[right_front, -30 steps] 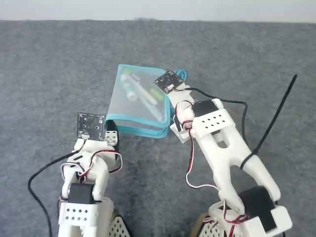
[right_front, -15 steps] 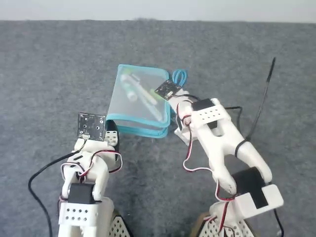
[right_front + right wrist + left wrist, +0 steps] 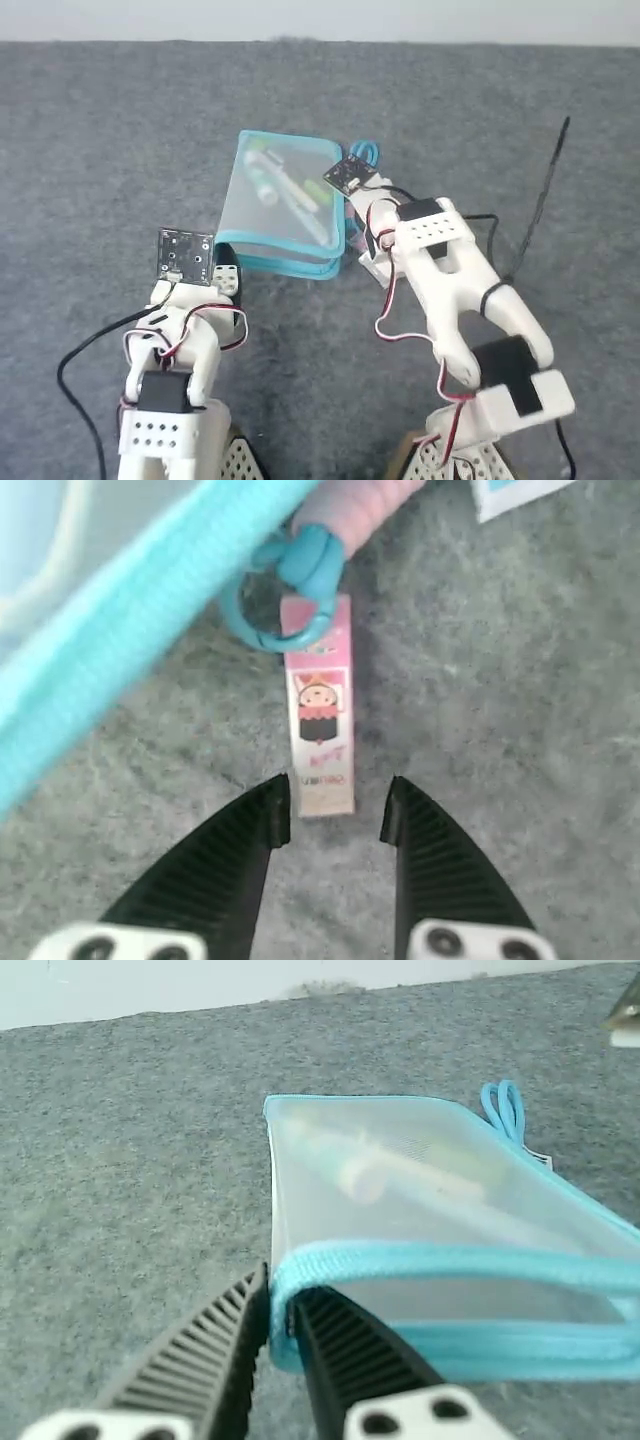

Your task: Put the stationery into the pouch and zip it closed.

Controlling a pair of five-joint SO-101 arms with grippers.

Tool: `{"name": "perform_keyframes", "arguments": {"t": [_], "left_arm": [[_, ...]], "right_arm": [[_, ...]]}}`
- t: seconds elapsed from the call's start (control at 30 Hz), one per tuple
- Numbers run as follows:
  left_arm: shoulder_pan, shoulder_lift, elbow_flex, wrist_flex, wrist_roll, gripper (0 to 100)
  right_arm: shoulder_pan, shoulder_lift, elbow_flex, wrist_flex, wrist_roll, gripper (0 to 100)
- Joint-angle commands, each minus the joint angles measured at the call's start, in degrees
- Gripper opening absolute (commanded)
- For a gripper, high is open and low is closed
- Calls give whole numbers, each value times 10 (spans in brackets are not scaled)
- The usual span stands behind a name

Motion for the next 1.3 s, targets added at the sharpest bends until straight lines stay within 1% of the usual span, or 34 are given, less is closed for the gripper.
{"name": "perform_keyframes", "arguments": {"t": [0.0, 0.17, 0.3, 0.5, 0.67, 0.77, 0.87, 1.03, 1.17, 1.27], "left_arm": [[-3, -11, -23, -23, -5, 12], [-3, -11, -19, -23, -5, 12], [-2, -11, -19, -24, -5, 12], [-2, -11, -18, -24, -5, 12], [-2, -11, -13, -26, -5, 12], [-2, -11, -12, -26, -5, 12], [-2, -11, -12, -26, -5, 12], [-2, -10, -5, -27, -5, 12], [-2, -10, -2, -27, -5, 12], [-1, -10, -2, -27, -5, 12]], "right_arm": [[7, 19, -25, -14, 7, 155], [8, 58, -50, -1, 7, 154], [9, 61, -53, 3, 6, 151], [47, 59, -54, 5, 3, 10], [68, 37, -72, 64, 2, 8], [65, -9, -67, 98, -2, 8], [61, -67, -46, 116, -24, 8], [44, -190, 8, 145, -32, 8], [11, -297, 39, 163, -45, 8], [-29, -366, 51, 186, -47, 8]]}}
